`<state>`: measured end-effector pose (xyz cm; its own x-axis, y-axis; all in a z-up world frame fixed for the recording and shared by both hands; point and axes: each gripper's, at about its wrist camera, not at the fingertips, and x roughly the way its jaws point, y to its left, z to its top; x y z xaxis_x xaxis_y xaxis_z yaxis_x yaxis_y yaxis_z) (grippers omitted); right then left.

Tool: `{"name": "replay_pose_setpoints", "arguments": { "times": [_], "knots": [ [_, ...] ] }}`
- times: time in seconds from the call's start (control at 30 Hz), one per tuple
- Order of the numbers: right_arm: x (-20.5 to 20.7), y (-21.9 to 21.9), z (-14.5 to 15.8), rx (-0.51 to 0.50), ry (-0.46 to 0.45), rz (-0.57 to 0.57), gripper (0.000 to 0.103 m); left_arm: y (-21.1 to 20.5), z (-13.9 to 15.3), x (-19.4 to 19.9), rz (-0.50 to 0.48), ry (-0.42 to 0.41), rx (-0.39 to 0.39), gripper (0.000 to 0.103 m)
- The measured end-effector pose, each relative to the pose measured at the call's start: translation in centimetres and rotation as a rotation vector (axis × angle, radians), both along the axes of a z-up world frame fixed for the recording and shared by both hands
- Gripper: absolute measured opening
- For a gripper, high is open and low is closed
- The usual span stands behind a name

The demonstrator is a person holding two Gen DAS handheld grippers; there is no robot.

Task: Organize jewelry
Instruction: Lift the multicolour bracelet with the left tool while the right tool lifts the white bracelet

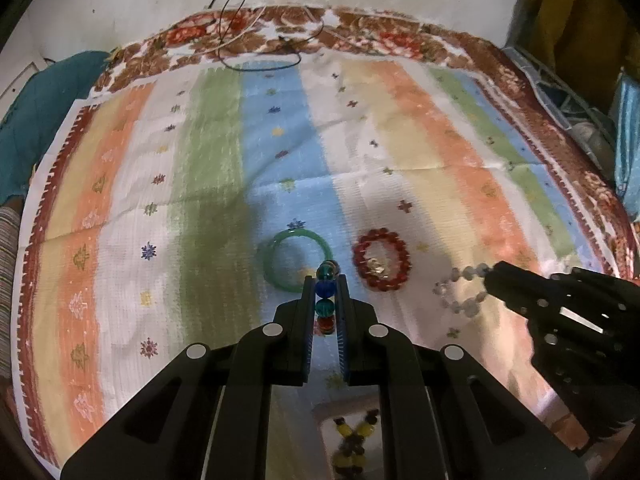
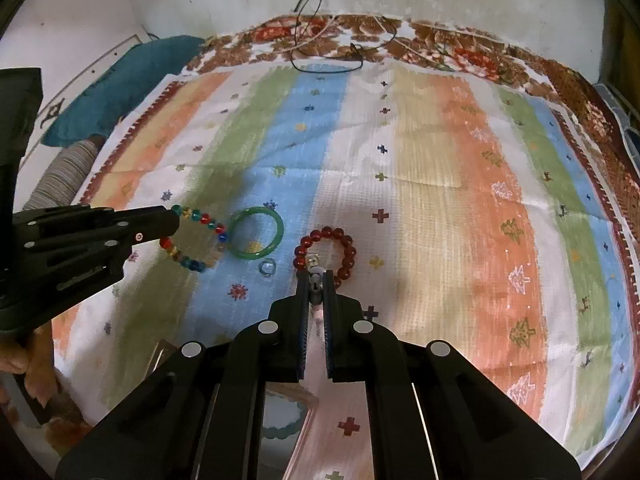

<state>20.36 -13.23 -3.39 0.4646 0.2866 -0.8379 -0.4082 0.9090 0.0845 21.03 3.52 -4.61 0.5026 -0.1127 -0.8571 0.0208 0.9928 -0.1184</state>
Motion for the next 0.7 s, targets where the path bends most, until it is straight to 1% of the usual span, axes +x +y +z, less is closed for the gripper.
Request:
{"name": "replay_pose_setpoints", "arguments": {
  "times": [0.13,0.27,0.43,0.6,0.7],
  "knots": [
    [-1.0,-0.2,0.8,0.013,-0.028,0.004,0.008,-0.7,1.1,-1.4,-0.031,-0.031,-0.026,0.009],
    [-1.9,-0.4,1.4,0.026,-0.045,0.013,0.008,-1.2,1.4,-2.7,-0.051,-0.041,-0.016,0.009],
    [-3.2,-0.5,2.0,0.035,-0.064,0.030,0.008,-1.0,2.0,-4.1,-0.057,-0.057,-0.036,0.009],
    [-4.4,-0.4,2.2,0.039,-0.074,0.046,0.008,-1.1,1.9,-5.3,-0.064,-0.061,-0.016,0.009],
    [-5.0,-0.4,2.3,0.040,-0.081,0.053,0.008,-1.1,2.2,-6.0,-0.062,-0.067,-0.019,0.009]
  ]
}}
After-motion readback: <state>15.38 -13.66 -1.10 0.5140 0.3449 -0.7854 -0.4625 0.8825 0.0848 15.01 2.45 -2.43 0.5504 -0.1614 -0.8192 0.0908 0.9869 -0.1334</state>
